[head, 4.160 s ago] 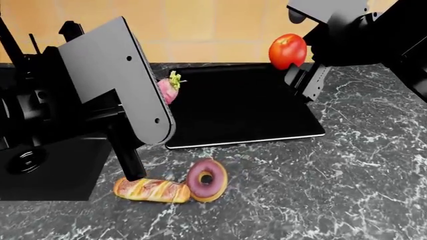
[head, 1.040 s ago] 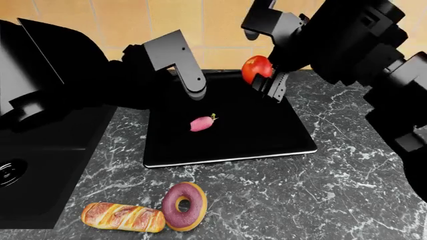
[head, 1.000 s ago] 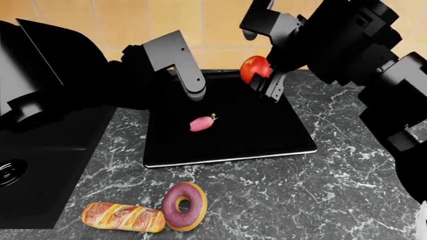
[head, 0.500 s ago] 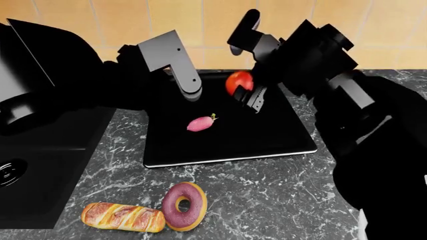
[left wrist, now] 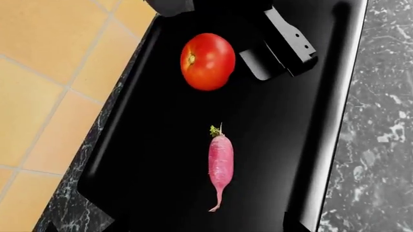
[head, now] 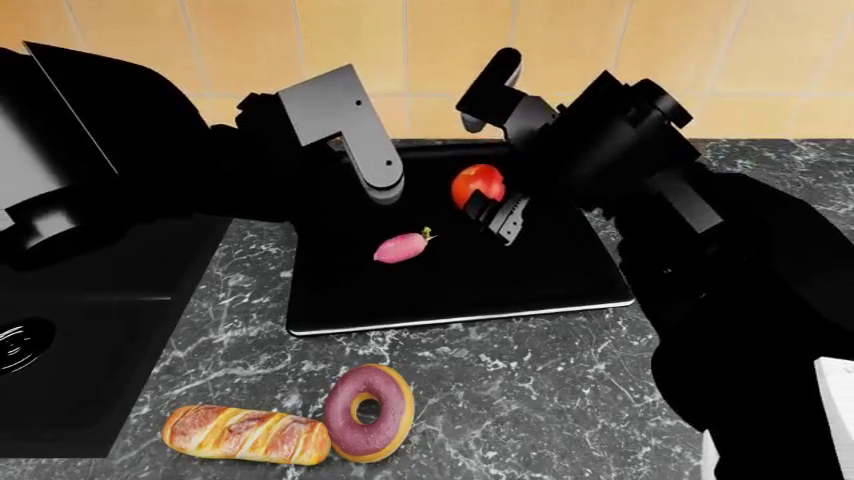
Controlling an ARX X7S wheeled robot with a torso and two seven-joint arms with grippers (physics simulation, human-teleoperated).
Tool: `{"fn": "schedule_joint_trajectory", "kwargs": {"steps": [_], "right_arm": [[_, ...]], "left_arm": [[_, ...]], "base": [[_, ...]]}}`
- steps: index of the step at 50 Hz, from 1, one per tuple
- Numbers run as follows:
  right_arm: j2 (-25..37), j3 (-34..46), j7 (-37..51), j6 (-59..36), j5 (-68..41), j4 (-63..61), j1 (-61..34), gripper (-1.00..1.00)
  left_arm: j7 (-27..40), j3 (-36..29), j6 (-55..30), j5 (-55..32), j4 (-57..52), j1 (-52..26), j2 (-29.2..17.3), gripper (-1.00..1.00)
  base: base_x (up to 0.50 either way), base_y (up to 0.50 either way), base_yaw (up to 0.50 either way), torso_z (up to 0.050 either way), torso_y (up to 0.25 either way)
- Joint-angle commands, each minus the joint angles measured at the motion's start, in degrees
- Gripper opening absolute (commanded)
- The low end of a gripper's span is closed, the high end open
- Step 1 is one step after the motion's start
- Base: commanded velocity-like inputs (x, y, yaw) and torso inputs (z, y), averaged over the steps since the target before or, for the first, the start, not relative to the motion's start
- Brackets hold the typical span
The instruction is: Pick up the fruits and vegetables and place them in the sink. Turn on the sink faucet to wash them. Then turn the sink off and put them in the tray.
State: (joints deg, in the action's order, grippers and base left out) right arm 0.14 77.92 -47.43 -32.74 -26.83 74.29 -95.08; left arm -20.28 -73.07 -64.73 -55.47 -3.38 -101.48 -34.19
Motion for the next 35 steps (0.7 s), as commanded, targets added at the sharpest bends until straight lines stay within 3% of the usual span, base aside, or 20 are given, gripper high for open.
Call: {"fn": "schedule_joint_trajectory", "kwargs": {"steps": [1, 4, 5, 29, 35], "right_arm": [[-0.11, 0.46, 0.2, -0.62, -0.43, 0.29, 0.73, -1.0], [-0.11, 0.62, 0.14, -0.56, -0.51, 0.3, 0.79, -1.0], [-0.11, 0.66, 0.11, -0.58, -0.53, 0.31, 0.78, 1.0], [0.68, -0.92, -1.07, -0.37, 1.79, 0.07, -3.02, 1.0], [10.03, -2.5, 4.48, -10.35, -0.93, -19.9, -3.95, 1.0]], "left_arm": [[-0.2, -0.29, 0.23, 0.24, 0.35, 0.13, 0.12, 1.0], [-0.13, -0.25, 0.24, 0.17, 0.33, 0.19, 0.09, 1.0], [-0.12, -0.24, 0.22, 0.15, 0.32, 0.16, 0.09, 1.0], [-0.05, -0.43, 0.55, 0.18, 0.31, 0.6, -0.06, 1.0], [0.2, -0.22, 0.0, -0.19, -0.09, 0.21, -0.17, 1.0]], "base": [[0.0, 0.0, 0.0, 0.0, 0.0], [0.0, 0.0, 0.0, 0.0, 0.0], [0.0, 0.0, 0.0, 0.0, 0.0], [0.0, 0.0, 0.0, 0.0, 0.0], [0.0, 0.0, 0.0, 0.0, 0.0]]}}
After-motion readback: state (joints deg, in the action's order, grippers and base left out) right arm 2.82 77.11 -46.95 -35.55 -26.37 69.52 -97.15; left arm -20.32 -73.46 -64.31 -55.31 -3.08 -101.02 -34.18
